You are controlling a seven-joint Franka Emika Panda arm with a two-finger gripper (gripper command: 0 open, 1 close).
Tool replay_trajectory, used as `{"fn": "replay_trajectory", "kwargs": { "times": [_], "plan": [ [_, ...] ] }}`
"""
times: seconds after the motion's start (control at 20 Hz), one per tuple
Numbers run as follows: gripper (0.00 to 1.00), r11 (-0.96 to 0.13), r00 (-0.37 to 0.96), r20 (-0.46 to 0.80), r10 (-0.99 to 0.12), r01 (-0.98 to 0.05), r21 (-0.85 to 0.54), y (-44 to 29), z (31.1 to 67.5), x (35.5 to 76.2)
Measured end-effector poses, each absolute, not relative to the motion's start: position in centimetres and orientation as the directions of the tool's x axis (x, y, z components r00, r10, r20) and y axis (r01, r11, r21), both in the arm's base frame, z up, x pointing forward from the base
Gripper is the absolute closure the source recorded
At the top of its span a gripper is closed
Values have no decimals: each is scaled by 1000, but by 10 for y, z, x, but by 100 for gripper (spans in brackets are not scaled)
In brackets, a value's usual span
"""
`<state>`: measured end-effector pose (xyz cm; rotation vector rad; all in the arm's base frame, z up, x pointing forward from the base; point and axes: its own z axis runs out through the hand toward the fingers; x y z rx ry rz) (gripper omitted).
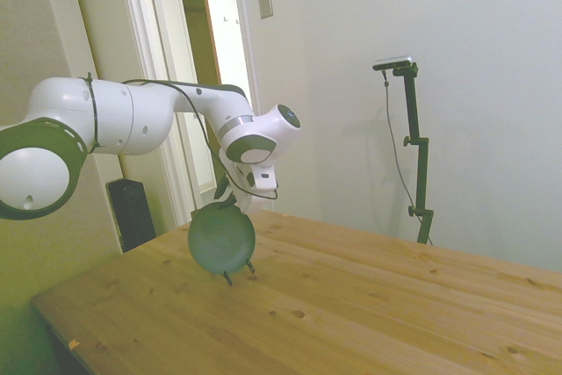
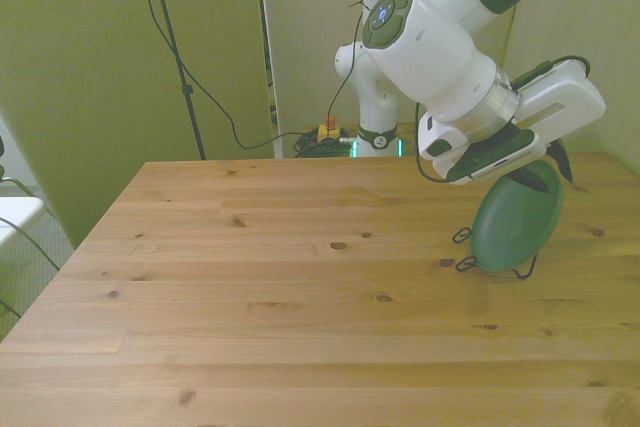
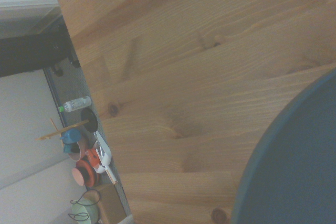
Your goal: Load the plate
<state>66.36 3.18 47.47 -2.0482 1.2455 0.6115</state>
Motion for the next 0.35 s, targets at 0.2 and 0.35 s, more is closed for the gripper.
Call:
{"fn": "replay_trajectory", "kwargs": {
  "times": [0.2,0.35],
  "plan": [
    [0,-356,463,-647,-606,-885,-300,27,495,660],
    [0,-405,493,-583,-646,-869,-285,16,524,654]
  ]
}}
